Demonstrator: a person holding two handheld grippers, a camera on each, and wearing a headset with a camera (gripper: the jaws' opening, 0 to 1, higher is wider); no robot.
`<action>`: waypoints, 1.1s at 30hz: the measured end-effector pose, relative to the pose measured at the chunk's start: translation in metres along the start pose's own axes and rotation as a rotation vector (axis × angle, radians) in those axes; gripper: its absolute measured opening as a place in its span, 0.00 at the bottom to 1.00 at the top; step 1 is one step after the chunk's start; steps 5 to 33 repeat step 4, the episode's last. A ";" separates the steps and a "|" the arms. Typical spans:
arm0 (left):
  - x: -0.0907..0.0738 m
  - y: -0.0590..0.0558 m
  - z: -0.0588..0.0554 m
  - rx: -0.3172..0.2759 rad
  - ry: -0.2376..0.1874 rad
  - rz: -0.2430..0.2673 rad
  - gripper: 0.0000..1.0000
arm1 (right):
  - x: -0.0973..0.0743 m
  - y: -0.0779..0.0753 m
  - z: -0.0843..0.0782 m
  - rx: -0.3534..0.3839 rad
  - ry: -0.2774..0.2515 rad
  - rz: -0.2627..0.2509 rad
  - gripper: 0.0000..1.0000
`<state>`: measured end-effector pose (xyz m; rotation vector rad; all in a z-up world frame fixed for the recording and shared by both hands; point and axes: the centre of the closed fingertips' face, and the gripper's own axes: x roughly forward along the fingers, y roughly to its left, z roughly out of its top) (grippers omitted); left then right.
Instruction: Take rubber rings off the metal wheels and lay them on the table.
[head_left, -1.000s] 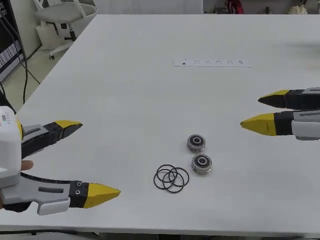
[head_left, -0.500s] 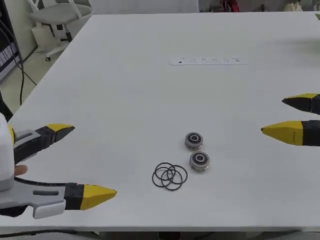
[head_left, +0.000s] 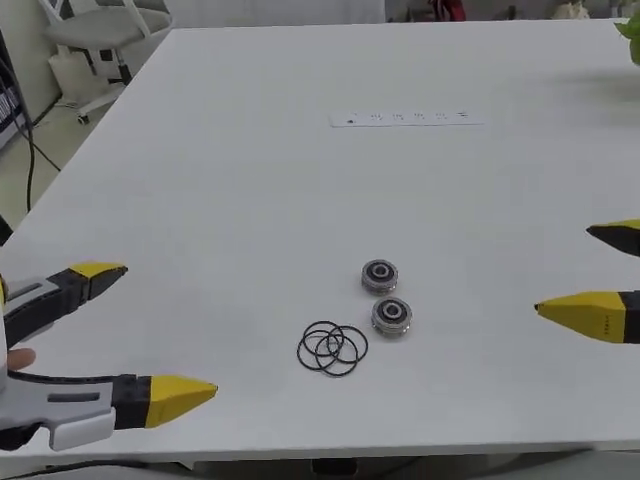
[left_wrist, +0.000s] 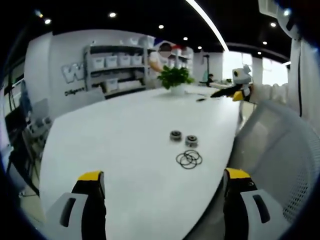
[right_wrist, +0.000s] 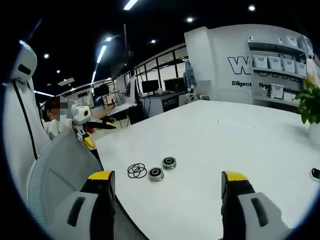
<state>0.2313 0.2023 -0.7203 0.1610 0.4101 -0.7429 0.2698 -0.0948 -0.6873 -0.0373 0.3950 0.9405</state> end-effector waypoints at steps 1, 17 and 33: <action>0.000 0.000 -0.002 -0.005 0.002 0.002 1.00 | 0.000 -0.002 -0.005 0.005 0.011 -0.003 0.86; 0.001 -0.001 -0.006 -0.019 0.005 0.003 1.00 | 0.000 -0.004 -0.017 0.019 0.032 -0.014 0.87; 0.001 -0.001 -0.006 -0.019 0.005 0.003 1.00 | 0.000 -0.004 -0.017 0.019 0.032 -0.014 0.87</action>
